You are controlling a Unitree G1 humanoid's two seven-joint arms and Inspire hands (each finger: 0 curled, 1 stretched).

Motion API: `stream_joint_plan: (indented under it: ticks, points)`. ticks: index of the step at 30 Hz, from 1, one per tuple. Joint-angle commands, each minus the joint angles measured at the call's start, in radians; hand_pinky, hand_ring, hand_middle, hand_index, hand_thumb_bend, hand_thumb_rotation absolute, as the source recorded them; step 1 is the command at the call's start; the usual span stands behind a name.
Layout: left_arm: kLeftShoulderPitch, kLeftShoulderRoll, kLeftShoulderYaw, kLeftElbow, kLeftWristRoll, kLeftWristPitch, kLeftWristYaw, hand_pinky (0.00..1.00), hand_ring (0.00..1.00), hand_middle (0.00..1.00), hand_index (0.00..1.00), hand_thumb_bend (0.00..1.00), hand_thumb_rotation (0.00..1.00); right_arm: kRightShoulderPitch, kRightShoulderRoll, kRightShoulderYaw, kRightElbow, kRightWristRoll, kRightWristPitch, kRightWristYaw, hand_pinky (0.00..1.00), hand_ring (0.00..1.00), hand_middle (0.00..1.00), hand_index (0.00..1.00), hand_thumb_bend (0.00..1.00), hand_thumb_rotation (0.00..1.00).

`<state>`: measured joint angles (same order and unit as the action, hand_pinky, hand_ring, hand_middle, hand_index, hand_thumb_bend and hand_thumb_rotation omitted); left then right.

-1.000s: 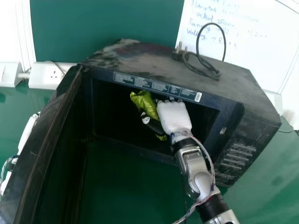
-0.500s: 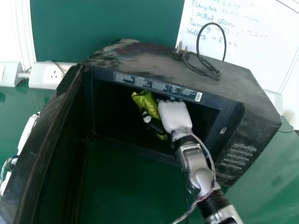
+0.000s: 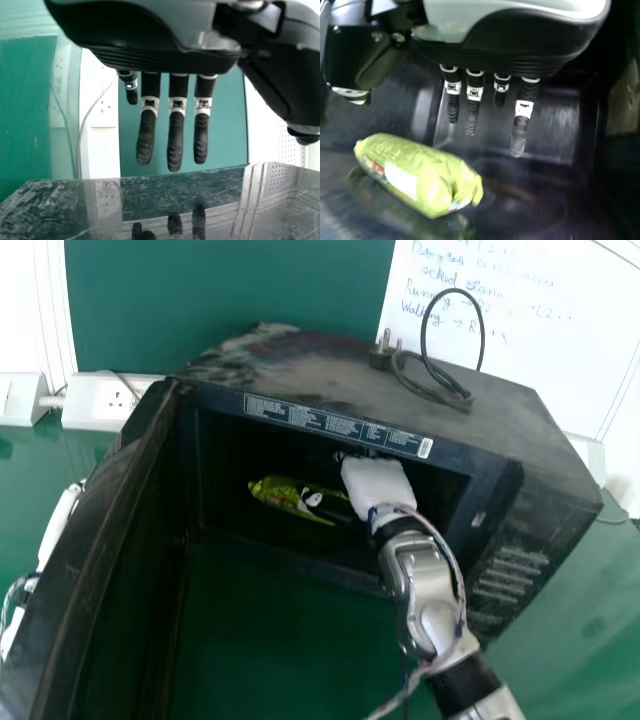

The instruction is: Put biscuit inside oven

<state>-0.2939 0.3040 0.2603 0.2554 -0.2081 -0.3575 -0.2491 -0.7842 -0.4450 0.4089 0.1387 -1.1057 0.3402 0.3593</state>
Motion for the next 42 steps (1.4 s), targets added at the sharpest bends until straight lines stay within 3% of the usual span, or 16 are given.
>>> stream_joint_plan:
  ticks: [1, 5, 9, 14, 16, 18, 19, 20, 24, 29, 32, 36, 40, 42]
  points:
    - [0.013, -0.001, 0.002, -0.007, 0.001, 0.001, 0.001, 0.26, 0.3, 0.4, 0.49, 0.52, 0.06, 0.026, -0.019, 0.005, -0.072, -0.019, 0.024, 0.072, 0.49, 0.71, 0.85, 0.87, 0.83, 0.49]
    - [0.013, 0.001, 0.0, -0.01, 0.007, 0.003, 0.005, 0.27, 0.31, 0.4, 0.49, 0.52, 0.06, 0.064, -0.047, -0.008, -0.225, -0.039, 0.044, 0.23, 0.52, 0.76, 0.9, 0.91, 0.81, 0.48]
    - [0.01, 0.0, 0.003, -0.005, -0.004, 0.004, -0.003, 0.26, 0.3, 0.4, 0.49, 0.52, 0.06, 0.116, -0.093, -0.02, -0.376, -0.063, 0.028, 0.357, 0.4, 0.61, 0.82, 0.94, 0.85, 0.57]
    - [0.009, 0.003, 0.003, 0.005, 0.001, -0.01, -0.007, 0.27, 0.31, 0.4, 0.49, 0.52, 0.06, 0.18, -0.129, -0.055, -0.526, -0.044, -0.002, 0.479, 0.42, 0.65, 0.79, 0.96, 0.86, 0.62]
    - [0.013, 0.002, 0.002, -0.004, 0.004, -0.001, -0.001, 0.27, 0.31, 0.4, 0.49, 0.52, 0.06, 0.2, -0.14, -0.074, -0.586, -0.035, -0.014, 0.533, 0.38, 0.6, 0.76, 0.96, 0.87, 0.62]
    - [0.015, 0.001, 0.002, -0.011, 0.005, 0.006, 0.003, 0.27, 0.31, 0.4, 0.49, 0.52, 0.06, 0.217, -0.159, -0.102, -0.641, -0.016, -0.032, 0.581, 0.4, 0.63, 0.78, 0.96, 0.87, 0.63]
    - [0.014, 0.0, 0.002, -0.01, -0.001, 0.006, -0.002, 0.27, 0.3, 0.4, 0.49, 0.52, 0.06, 0.227, -0.172, -0.127, -0.672, 0.007, -0.04, 0.604, 0.37, 0.57, 0.73, 0.96, 0.87, 0.63]
    - [0.014, -0.001, 0.002, -0.011, -0.002, 0.008, -0.001, 0.27, 0.3, 0.4, 0.49, 0.52, 0.06, 0.237, -0.187, -0.157, -0.706, 0.036, -0.044, 0.631, 0.37, 0.56, 0.71, 0.96, 0.86, 0.63]
    - [0.008, -0.001, 0.001, -0.002, 0.002, -0.001, -0.002, 0.27, 0.31, 0.4, 0.49, 0.52, 0.06, 0.263, -0.25, -0.283, -0.827, 0.151, -0.042, 0.738, 0.48, 0.69, 0.81, 0.96, 0.86, 0.66]
    - [0.005, 0.002, 0.003, 0.009, 0.002, -0.005, -0.006, 0.27, 0.31, 0.4, 0.49, 0.52, 0.06, 0.354, -0.337, -0.507, -0.921, 0.36, -0.098, 0.733, 0.43, 0.63, 0.76, 0.92, 0.86, 0.64]
    - [0.002, 0.006, 0.006, 0.022, -0.003, -0.014, -0.014, 0.27, 0.32, 0.4, 0.49, 0.52, 0.06, 0.389, -0.408, -0.65, -0.962, 0.52, -0.108, 0.783, 0.47, 0.67, 0.8, 0.96, 0.86, 0.7]
    - [-0.001, 0.009, 0.01, 0.037, -0.002, -0.024, -0.018, 0.27, 0.32, 0.4, 0.49, 0.52, 0.06, 0.446, -0.43, -0.829, -0.97, 0.753, -0.146, 0.777, 0.64, 0.79, 0.84, 0.95, 0.84, 0.7]
    - [-0.007, 0.008, 0.012, 0.047, -0.007, -0.022, -0.017, 0.27, 0.31, 0.4, 0.49, 0.52, 0.06, 0.484, -0.45, -0.946, -0.961, 0.895, -0.16, 0.759, 0.7, 0.81, 0.86, 0.94, 0.83, 0.65]
    - [-0.011, 0.007, 0.012, 0.046, -0.01, -0.015, -0.016, 0.27, 0.31, 0.4, 0.49, 0.52, 0.06, 0.496, -0.459, -1.009, -0.936, 0.969, -0.158, 0.756, 0.67, 0.78, 0.83, 0.92, 0.83, 0.6]
